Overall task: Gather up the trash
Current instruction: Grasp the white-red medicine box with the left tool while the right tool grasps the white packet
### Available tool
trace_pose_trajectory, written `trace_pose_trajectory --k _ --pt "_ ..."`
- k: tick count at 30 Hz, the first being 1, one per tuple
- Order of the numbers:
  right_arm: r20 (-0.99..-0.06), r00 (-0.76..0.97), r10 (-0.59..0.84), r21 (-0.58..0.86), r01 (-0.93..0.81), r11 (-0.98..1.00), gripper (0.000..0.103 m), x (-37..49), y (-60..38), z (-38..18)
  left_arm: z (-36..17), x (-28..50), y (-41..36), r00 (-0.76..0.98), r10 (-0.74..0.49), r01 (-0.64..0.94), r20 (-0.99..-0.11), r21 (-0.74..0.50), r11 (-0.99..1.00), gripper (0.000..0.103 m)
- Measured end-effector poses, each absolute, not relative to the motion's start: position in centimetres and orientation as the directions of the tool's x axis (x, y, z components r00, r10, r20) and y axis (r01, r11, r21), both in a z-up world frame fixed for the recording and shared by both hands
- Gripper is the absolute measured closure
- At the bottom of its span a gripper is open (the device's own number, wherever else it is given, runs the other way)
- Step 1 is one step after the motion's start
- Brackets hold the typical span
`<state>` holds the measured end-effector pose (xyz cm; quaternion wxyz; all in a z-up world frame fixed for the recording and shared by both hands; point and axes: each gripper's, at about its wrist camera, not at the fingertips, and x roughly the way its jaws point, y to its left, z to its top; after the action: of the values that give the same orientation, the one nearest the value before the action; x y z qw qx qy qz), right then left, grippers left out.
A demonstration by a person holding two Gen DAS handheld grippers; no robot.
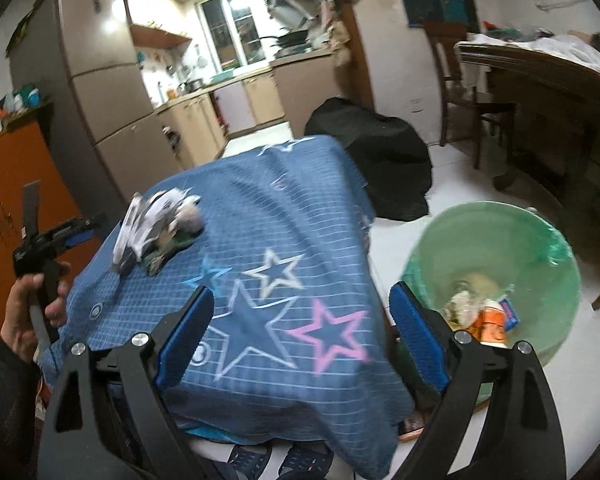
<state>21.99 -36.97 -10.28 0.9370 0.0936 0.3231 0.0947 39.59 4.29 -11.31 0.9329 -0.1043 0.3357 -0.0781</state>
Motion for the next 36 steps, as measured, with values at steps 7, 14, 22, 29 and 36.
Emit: trace_pose_trajectory --k 7,14,22,29,36 --pt "-0.603 0.756 0.255 0.212 -0.156 0.965 0.017 22.2 -33.9 -10.1 -14.4 43.0 6.3 0.673 -0.357 0.155 -0.648 -0.349 0.924 0.015" --pt "-0.623 0.737 0.262 0.19 -0.182 0.965 0.017 23.2 -31.5 -9.9 -15.9 43.8 6.4 0.65 -0.403 0.179 -0.644 -0.386 0.905 0.029" --pt "-0.628 0.683 0.373 0.265 -0.263 0.928 0.017 26.3 -28.2 -10.7 -16.1 40.3 6.9 0.675 -0.378 0.187 -0.634 -0.349 0.918 0.054" --pt "-0.635 0.582 0.509 0.399 -0.317 0.86 0.043 32.2 -23.8 -12.4 -14.6 36.6 8.6 0.723 -0.348 0.142 -0.596 -0.365 0.92 0.058" --pt "-0.583 0.427 0.691 0.656 -0.254 0.711 0.049 39.0 -19.2 -13.7 -13.4 35.3 9.6 0.743 -0.328 0.121 -0.583 -0.365 0.923 0.058"
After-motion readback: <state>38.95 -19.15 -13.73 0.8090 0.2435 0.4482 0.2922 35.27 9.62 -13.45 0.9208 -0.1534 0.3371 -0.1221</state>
